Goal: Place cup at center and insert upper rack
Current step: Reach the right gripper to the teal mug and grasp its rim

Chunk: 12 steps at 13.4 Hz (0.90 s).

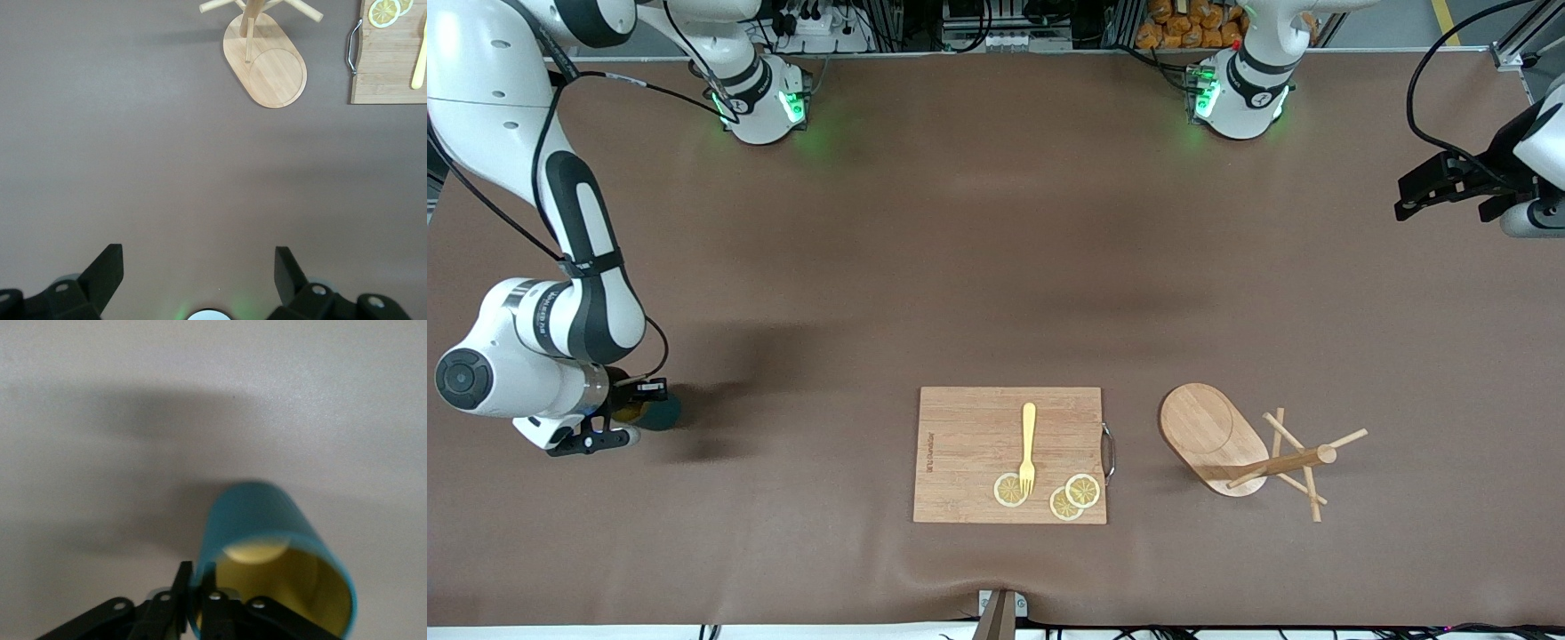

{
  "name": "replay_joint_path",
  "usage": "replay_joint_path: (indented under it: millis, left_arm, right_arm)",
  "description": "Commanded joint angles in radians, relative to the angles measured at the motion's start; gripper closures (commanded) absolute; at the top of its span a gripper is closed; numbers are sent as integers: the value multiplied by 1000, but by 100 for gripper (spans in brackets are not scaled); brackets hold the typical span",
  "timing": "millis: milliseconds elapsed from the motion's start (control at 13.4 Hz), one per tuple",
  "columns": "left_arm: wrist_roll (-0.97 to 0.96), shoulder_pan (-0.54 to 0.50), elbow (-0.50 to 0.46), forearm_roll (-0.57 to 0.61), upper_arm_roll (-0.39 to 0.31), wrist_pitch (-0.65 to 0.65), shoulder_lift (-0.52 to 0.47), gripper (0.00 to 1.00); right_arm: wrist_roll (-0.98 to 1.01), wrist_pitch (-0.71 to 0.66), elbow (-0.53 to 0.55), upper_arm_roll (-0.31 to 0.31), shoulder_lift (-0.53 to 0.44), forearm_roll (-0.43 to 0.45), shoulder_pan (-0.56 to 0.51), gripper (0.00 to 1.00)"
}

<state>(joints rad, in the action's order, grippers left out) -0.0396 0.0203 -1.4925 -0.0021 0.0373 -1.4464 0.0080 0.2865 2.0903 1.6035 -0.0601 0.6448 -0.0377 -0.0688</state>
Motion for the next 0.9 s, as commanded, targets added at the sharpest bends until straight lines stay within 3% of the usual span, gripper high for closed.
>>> replay_joint_path:
  millis: [0,374,823]
  left_arm:
    - [-5,-10,17,-19,4,0,7,0]
    - [-3,-11,18,-19,4,0,7,0]
    - [-3,-11,20,-21,4,-3,7,0]
  right_arm:
    - [14,-30,-14,6,-4,-14,3,100]
    - [-43,-122,-45,69,-74,-19,66,100]
    - [-150,-200,-45,79,-140,-19,292,100]
